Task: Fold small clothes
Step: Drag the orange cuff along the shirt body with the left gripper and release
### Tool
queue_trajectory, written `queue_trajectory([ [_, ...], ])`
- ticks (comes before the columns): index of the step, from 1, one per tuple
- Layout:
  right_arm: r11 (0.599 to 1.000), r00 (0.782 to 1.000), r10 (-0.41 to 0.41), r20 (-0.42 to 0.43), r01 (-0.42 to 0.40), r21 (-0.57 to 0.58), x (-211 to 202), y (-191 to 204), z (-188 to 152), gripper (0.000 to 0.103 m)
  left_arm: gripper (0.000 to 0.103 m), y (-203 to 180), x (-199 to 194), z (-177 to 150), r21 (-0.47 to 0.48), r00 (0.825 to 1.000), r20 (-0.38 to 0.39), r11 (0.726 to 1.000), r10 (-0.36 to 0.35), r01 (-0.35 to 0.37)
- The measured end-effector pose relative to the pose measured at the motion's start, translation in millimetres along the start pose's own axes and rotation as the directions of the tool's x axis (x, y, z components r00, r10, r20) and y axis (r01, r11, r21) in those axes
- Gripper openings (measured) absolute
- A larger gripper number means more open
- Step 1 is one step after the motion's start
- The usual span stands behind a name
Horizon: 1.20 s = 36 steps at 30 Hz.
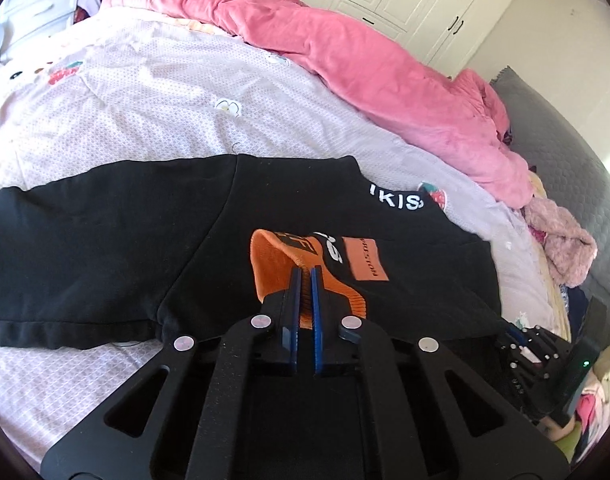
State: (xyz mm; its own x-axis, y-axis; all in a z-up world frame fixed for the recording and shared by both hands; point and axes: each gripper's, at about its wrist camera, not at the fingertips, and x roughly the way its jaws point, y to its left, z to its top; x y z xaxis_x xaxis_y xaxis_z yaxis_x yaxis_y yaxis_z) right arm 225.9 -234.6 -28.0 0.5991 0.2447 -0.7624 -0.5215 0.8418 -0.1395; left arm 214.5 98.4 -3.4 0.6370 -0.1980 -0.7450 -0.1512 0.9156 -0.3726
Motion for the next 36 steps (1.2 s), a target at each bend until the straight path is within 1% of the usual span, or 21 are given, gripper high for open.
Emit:
queue_trajectory([
  [2, 0.999, 0.999, 0.029, -0.031, -0.03, -0.016, 7, 5, -1, 0.017, 0.0, 1, 8, -2, 0.014, 0.999, -0.019, 0.999, 0.034, -0.033],
  [4, 0.998, 0.996, 0.014, -0.084, -0.019, -0.062, 15, 16, -5, 0.022, 0.0, 7, 18, -5, 0.001, 0.997, -0.067, 0.999, 0.042, -0.042],
  [6, 0.996, 0.996, 0.005, -0.086, -0.012, -0.083, 13, 22, -6, 0.023, 0.001, 12, 22, -11, -0.014, 0.995, -0.097, 0.999, 0.039, -0.041],
  [7, 0.997, 0.996, 0.018, -0.087, -0.025, -0.073, 11, 22, -5, 0.027, 0.002, 14, 20, -13, -0.019, 0.995, -0.097, 0.999, 0.04, -0.042],
  [8, 0.998, 0.995, 0.047, -0.084, -0.051, -0.046, 7, 18, -5, 0.031, 0.002, 16, 17, -15, -0.021, 0.995, -0.092, 0.999, 0.041, -0.044],
  [10, 0.997, 0.994, 0.08, -0.079, -0.081, -0.001, 2, 9, -5, 0.049, 0.002, 18, 9, -15, -0.025, 0.996, -0.068, 0.998, 0.049, -0.051],
  [11, 0.996, 0.993, 0.09, -0.07, -0.089, 0.028, -2, 3, -5, 0.052, 0.002, 19, 2, -14, -0.026, 0.997, -0.05, 0.998, 0.055, -0.056],
  [13, 0.992, 0.994, 0.103, -0.039, -0.1, 0.072, -11, -5, -5, 0.055, 0.003, 15, -9, -12, -0.013, 0.998, -0.017, 0.998, 0.057, -0.057],
  [15, 0.979, 0.993, 0.12, 0.017, -0.121, 0.161, -20, -22, -4, 0.058, 0.003, 8, -16, -8, 0.01, 0.999, 0.002, 0.999, 0.045, -0.045],
  [18, 0.93, 0.987, 0.126, 0.096, -0.152, 0.336, -23, -52, -2, 0.061, 0.01, -1, -14, -3, 0.037, 0.999, 0.001, 0.999, 0.033, -0.033],
  [20, 0.87, 0.982, 0.133, 0.132, -0.179, 0.459, -17, -71, -2, 0.061, 0.01, -3, -5, 1, 0.043, 0.999, -0.013, 0.998, 0.045, -0.044],
  [21, 0.829, 0.984, 0.126, 0.13, -0.176, 0.531, -8, -84, 0, 0.061, 0.01, -2, -2, 3, 0.04, 0.999, -0.016, 0.998, 0.05, -0.049],
  [23, 0.798, 0.989, 0.088, 0.119, -0.142, 0.585, 4, -95, 2, 0.061, 0.01, 2, 8, 6, 0.026, 0.997, -0.034, 0.997, 0.072, -0.071],
  [25, 0.761, 0.993, 0.088, 0.075, -0.115, 0.638, 21, -104, -2, 0.061, 0.01, 3, 13, 7, 0.016, 0.996, -0.039, 0.997, 0.079, -0.078],
  [26, 0.752, 0.994, 0.094, 0.052, -0.105, 0.651, 29, -105, -1, 0.061, 0.01, 1, 12, 8, 0.018, 0.996, -0.033, 0.997, 0.078, -0.077],
  [29, 0.74, 0.988, 0.146, 0.051, -0.143, 0.657, 46, -98, 4, 0.051, 0.013, -16, 5, 6, 0.082, 0.998, 0.014, 0.994, 0.068, -0.069],
  [31, 0.743, 0.986, 0.158, 0.058, -0.157, 0.651, 47, -91, 8, 0.037, 0.02, -29, 4, 2, 0.128, 0.998, 0.028, 0.99, 0.062, -0.065],
  [32, 0.768, 0.991, 0.127, 0.032, -0.119, 0.629, 48, -85, 10, 0.029, 0.021, -36, 7, -1, 0.155, 0.998, 0.021, 0.986, 0.062, -0.064],
  [33, 0.778, 0.995, 0.102, 0.019, -0.092, 0.621, 49, -86, 9, 0.02, 0.023, -42, 12, -4, 0.181, 0.998, 0.005, 0.982, 0.06, -0.06],
  [35, 0.791, 0.999, 0.045, -0.004, -0.033, 0.611, 48, -83, 6, 0.02, 0.025, -47, 24, -10, 0.213, 0.997, -0.02, 0.974, 0.077, -0.071],
  [36, 0.804, 1.0, -0.001, -0.027, 0.017, 0.595, 48, -81, 6, 0.02, 0.03, -47, 31, -14, 0.225, 0.994, -0.031, 0.969, 0.108, -0.098],
])
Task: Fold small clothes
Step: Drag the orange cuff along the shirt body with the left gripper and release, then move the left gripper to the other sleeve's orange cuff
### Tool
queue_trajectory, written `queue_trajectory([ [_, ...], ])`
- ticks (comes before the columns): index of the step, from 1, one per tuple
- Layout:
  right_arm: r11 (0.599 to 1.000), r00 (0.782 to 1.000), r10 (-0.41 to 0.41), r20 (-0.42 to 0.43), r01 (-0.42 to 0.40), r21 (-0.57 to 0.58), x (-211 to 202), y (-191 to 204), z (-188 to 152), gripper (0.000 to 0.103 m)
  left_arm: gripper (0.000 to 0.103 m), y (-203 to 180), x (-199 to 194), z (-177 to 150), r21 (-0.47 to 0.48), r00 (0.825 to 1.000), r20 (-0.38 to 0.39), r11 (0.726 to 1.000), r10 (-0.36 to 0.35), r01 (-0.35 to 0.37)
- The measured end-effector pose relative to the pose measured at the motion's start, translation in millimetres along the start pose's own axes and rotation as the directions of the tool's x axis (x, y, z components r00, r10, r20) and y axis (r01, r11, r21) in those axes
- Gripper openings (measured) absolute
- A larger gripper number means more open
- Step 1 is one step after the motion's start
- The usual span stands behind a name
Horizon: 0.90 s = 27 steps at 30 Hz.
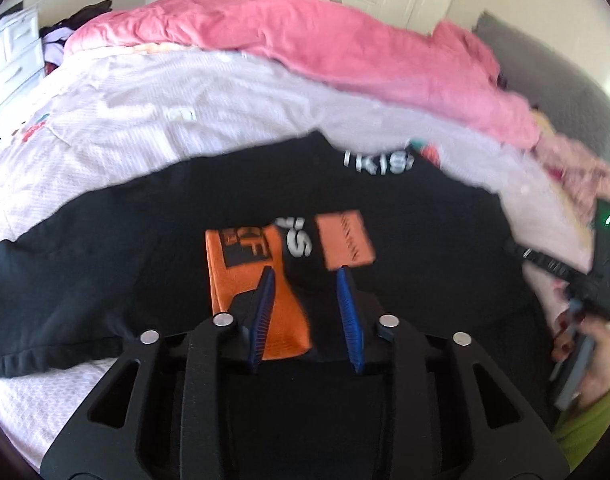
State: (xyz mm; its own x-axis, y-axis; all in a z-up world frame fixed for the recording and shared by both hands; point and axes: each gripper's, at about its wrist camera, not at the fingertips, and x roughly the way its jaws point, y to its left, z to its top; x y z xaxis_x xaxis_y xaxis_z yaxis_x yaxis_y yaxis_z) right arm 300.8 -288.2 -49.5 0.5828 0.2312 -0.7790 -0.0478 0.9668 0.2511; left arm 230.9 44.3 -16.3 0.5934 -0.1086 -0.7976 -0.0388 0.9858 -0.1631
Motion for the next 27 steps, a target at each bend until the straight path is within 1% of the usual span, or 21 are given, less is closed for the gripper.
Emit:
queue_trajectory([
  [1, 0.998, 0.999, -0.048, 0.006, 0.049, -0.026, 1, 0, -1, 0.027, 0.041, 0, 5, -3, 0.004, 1.0, -0.008, 1.0, 0.029, -0.029],
  [2, 0.996, 0.997, -0.082, 0.006, 0.083, -0.033, 1, -5, -3, 0.032, 0.048, 1, 11, -7, 0.007, 0.998, -0.018, 0.998, 0.06, -0.06],
  [3, 0.997, 0.997, -0.081, 0.002, 0.081, -0.02, 2, -9, -3, 0.039, 0.055, 4, 18, -11, 0.003, 0.996, -0.034, 0.997, 0.079, -0.079],
  [5, 0.999, 0.999, -0.052, -0.004, 0.052, 0.015, 1, -17, -3, 0.041, 0.055, 10, 22, -15, -0.013, 0.997, -0.045, 0.998, 0.069, -0.069],
  [8, 0.999, 0.998, -0.052, 0.018, 0.052, 0.016, -11, -18, -2, 0.044, 0.055, 10, 20, -16, -0.006, 0.997, -0.038, 0.998, 0.068, -0.069],
  [11, 0.999, 0.998, -0.016, 0.056, 0.018, -0.037, -33, -10, -1, 0.053, 0.056, 12, 16, -18, -0.024, 0.998, -0.04, 0.998, 0.057, -0.058],
  [13, 0.998, 0.996, 0.011, 0.087, -0.005, -0.061, -47, -4, -1, 0.065, 0.064, 14, 13, -19, -0.038, 0.998, -0.037, 0.998, 0.054, -0.056],
  [15, 0.996, 0.993, 0.057, 0.103, -0.05, -0.076, -58, 1, -2, 0.067, 0.064, 16, 10, -21, -0.061, 0.999, -0.039, 0.997, 0.035, -0.037],
  [18, 0.992, 0.99, 0.096, 0.102, -0.087, -0.094, -66, 11, -3, 0.078, 0.066, 15, 2, -24, -0.078, 0.999, -0.033, 0.997, 0.023, -0.026],
  [20, 0.99, 0.989, 0.108, 0.102, -0.097, -0.105, -69, 16, -3, 0.082, 0.071, 14, -4, -25, -0.078, 0.999, -0.027, 0.997, 0.022, -0.024],
  [21, 0.989, 0.989, 0.112, 0.1, -0.101, -0.107, -71, 19, -4, 0.09, 0.075, 13, -7, -25, -0.08, 1.0, -0.022, 0.997, 0.02, -0.022],
  [22, 0.988, 0.987, 0.122, 0.103, -0.111, -0.109, -73, 22, -5, 0.094, 0.08, 12, -10, -25, -0.08, 1.0, -0.018, 0.997, 0.02, -0.021],
  [27, 0.982, 0.983, 0.148, 0.111, -0.132, -0.137, -83, 35, -10, 0.095, 0.094, 13, -26, -25, -0.08, 1.0, 0.013, 0.996, 0.027, -0.026],
])
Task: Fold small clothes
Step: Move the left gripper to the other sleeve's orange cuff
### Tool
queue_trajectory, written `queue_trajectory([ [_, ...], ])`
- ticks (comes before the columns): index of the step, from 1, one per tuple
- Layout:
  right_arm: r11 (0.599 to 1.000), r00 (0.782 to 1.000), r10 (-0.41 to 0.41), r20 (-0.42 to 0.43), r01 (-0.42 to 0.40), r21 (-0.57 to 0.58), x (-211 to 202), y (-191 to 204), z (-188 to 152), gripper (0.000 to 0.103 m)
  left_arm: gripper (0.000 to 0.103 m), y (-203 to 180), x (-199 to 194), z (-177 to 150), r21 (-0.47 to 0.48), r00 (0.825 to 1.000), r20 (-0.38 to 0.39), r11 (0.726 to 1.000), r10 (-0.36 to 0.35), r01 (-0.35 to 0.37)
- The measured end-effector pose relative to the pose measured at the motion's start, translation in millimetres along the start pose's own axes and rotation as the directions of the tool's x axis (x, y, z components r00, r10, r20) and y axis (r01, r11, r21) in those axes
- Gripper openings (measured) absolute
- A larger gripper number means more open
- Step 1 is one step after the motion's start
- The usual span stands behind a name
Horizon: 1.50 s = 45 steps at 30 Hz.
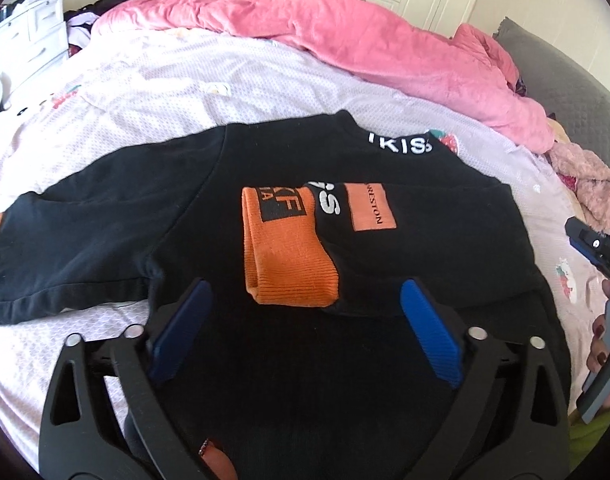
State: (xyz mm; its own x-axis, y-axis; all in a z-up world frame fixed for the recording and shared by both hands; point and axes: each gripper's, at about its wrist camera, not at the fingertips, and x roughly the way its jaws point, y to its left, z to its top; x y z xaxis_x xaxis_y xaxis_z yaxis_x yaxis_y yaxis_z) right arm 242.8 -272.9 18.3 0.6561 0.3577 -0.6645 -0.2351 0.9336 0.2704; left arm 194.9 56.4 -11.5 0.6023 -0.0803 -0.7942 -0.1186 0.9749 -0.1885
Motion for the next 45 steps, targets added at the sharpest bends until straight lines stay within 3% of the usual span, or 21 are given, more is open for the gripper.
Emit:
queue_trajectory([
  [15, 0.991, 0.995, 0.094, 0.024, -0.091, -0.102, -13, 52, -9, 0.099, 0.094, 23, -44, -7, -0.034, 0.997, 0.066, 0.999, 0.039, -0.037],
  [33, 0.963, 0.986, 0.167, 0.009, -0.162, -0.217, -22, 138, -35, 0.099, 0.094, 105, -91, -31, -0.174, 0.982, 0.133, 0.979, 0.132, -0.108],
  [45, 0.95, 0.981, 0.187, -0.044, -0.192, -0.248, -19, 186, -49, 0.099, 0.094, 146, -111, -41, -0.248, 0.978, 0.162, 0.965, 0.132, -0.089],
])
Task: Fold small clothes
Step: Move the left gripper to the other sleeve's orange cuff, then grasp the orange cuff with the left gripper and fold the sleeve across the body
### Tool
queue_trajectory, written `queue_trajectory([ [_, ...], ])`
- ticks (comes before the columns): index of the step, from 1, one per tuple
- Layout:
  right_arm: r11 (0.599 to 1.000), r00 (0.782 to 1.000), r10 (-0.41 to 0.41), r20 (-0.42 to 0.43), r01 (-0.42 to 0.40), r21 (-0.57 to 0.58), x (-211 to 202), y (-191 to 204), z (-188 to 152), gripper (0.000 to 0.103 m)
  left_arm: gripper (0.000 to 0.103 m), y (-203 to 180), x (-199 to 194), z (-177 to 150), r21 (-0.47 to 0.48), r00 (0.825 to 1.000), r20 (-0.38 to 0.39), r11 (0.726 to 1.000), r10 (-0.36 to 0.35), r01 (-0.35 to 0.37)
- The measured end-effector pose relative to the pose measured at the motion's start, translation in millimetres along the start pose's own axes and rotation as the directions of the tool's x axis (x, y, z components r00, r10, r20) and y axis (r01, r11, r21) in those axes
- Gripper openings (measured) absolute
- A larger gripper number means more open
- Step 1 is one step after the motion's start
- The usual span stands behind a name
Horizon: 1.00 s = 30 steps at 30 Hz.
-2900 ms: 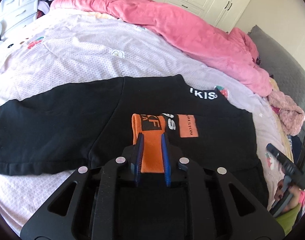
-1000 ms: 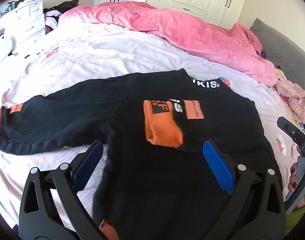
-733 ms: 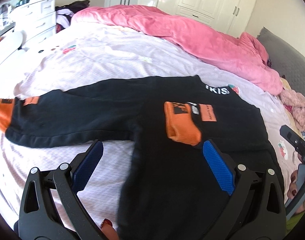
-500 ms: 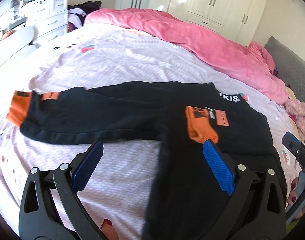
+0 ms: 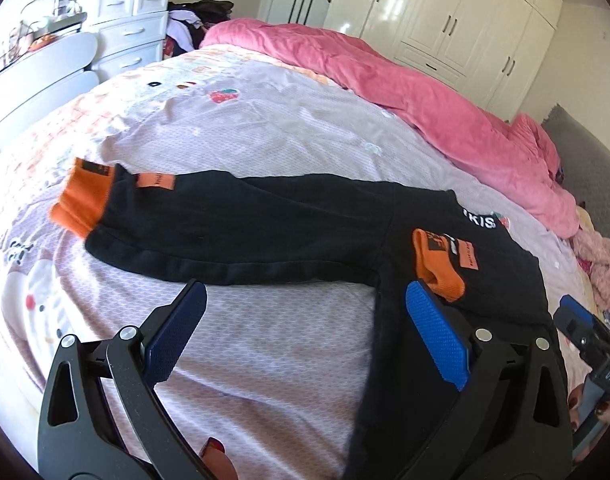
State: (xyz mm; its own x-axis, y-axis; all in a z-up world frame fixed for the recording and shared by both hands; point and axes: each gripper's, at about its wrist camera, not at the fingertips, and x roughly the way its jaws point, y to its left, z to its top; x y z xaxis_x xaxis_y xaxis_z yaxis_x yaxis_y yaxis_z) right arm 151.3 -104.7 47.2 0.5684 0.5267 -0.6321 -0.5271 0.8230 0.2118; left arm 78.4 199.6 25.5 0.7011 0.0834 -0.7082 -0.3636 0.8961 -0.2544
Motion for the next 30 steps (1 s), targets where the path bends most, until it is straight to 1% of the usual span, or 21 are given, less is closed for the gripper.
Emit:
queue_trajectory([
  [4, 1.0, 1.0, 0.008, -0.014, -0.008, -0.03, 6, 20, 1, 0.099, 0.094, 17, -4, 2, -0.021, 0.999, 0.01, 0.999, 0.031, -0.03],
  [7, 0.999, 1.0, 0.015, -0.024, -0.017, -0.051, 11, 35, 3, 0.099, 0.094, 31, -6, 4, -0.055, 1.0, 0.011, 0.998, 0.027, -0.026],
  [10, 0.997, 0.999, 0.023, -0.036, -0.025, -0.067, 16, 49, 4, 0.099, 0.094, 43, -9, 6, -0.071, 0.999, 0.022, 0.997, 0.04, -0.039],
  [17, 0.994, 0.998, 0.032, -0.051, -0.037, -0.104, 23, 82, 6, 0.099, 0.094, 68, -17, 10, -0.094, 0.993, 0.062, 0.991, 0.103, -0.097],
  [23, 0.991, 0.996, 0.037, -0.075, -0.046, -0.125, 35, 104, 3, 0.099, 0.094, 95, -21, 12, -0.136, 0.986, 0.084, 0.982, 0.143, -0.131],
  [30, 0.983, 0.993, 0.056, -0.103, -0.073, -0.167, 49, 132, 0, 0.099, 0.094, 122, -22, 12, -0.195, 0.983, 0.09, 0.971, 0.16, -0.14],
])
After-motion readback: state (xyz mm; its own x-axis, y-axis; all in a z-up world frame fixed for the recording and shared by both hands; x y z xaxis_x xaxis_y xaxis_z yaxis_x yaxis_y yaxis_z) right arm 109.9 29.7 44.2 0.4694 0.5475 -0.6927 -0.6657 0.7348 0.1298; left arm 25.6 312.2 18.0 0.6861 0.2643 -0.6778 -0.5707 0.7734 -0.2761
